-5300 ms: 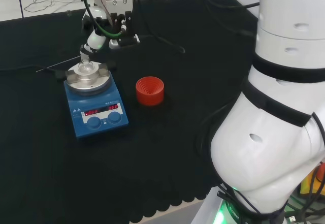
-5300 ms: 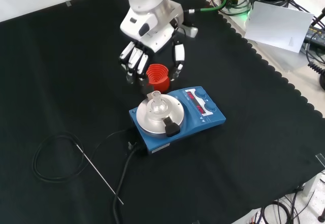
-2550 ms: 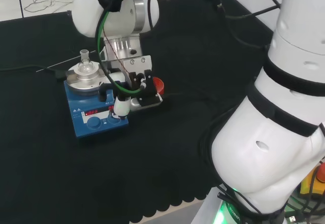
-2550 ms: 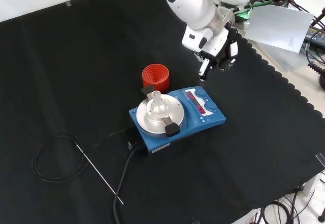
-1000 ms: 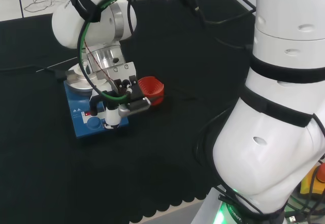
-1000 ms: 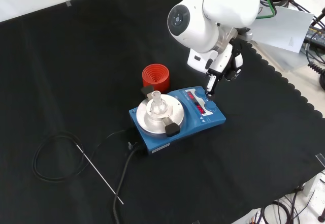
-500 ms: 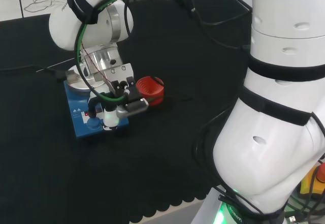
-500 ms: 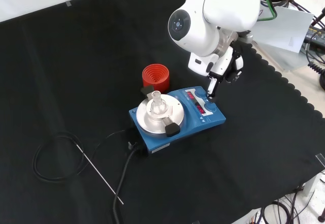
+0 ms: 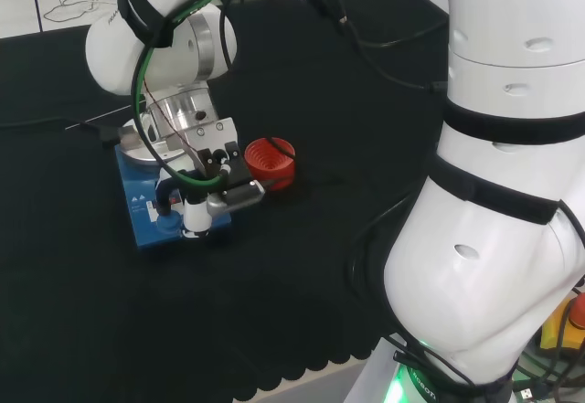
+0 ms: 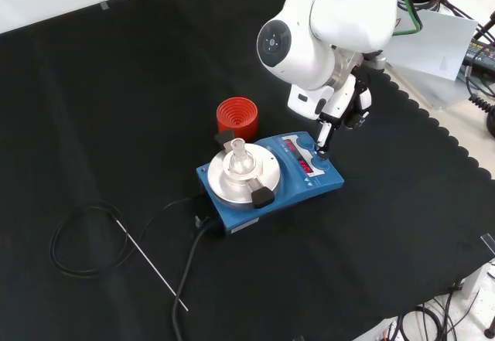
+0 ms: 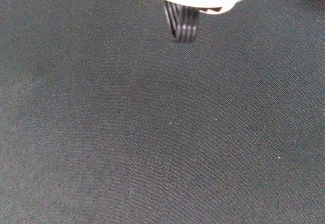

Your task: Turn on the heater.

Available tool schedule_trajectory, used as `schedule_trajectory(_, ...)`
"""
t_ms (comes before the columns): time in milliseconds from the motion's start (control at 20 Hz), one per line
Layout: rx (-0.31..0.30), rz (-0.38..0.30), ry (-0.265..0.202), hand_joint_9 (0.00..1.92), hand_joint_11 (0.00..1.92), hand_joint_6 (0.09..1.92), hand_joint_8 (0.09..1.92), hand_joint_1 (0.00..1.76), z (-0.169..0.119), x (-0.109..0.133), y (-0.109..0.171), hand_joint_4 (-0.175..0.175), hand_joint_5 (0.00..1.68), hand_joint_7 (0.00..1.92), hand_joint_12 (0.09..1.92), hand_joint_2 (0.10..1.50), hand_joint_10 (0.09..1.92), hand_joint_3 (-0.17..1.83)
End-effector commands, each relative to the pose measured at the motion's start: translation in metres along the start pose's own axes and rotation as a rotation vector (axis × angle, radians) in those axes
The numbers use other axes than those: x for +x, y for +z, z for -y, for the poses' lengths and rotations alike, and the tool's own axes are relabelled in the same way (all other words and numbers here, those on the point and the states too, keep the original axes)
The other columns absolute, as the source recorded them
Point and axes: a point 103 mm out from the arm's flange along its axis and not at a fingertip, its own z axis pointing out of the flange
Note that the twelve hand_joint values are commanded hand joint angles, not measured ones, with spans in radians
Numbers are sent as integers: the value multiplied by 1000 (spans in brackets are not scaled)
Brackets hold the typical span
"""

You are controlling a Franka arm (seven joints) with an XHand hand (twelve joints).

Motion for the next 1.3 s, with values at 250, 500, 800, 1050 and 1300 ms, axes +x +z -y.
schedule_trajectory(250,1,5,8,1613,1402,598,1763,1455,-3,1,1,-36,281,1572,1515,676,1737,1115)
schedule_trajectory(500,-3,3,6,1613,1402,597,1763,1455,-4,1,0,-37,282,1572,1516,675,1736,1116)
schedule_trajectory(800,3,3,8,1613,1402,600,1761,1455,-5,-1,1,-38,290,1572,1516,675,1735,1116)
schedule_trajectory(1050,7,-1,8,1613,1402,606,1760,1455,-4,-3,1,-38,298,1572,1516,675,1733,1116)
schedule_trajectory(1300,11,2,13,1615,1401,613,1757,1455,-4,-5,1,-38,301,1573,1516,675,1730,1117)
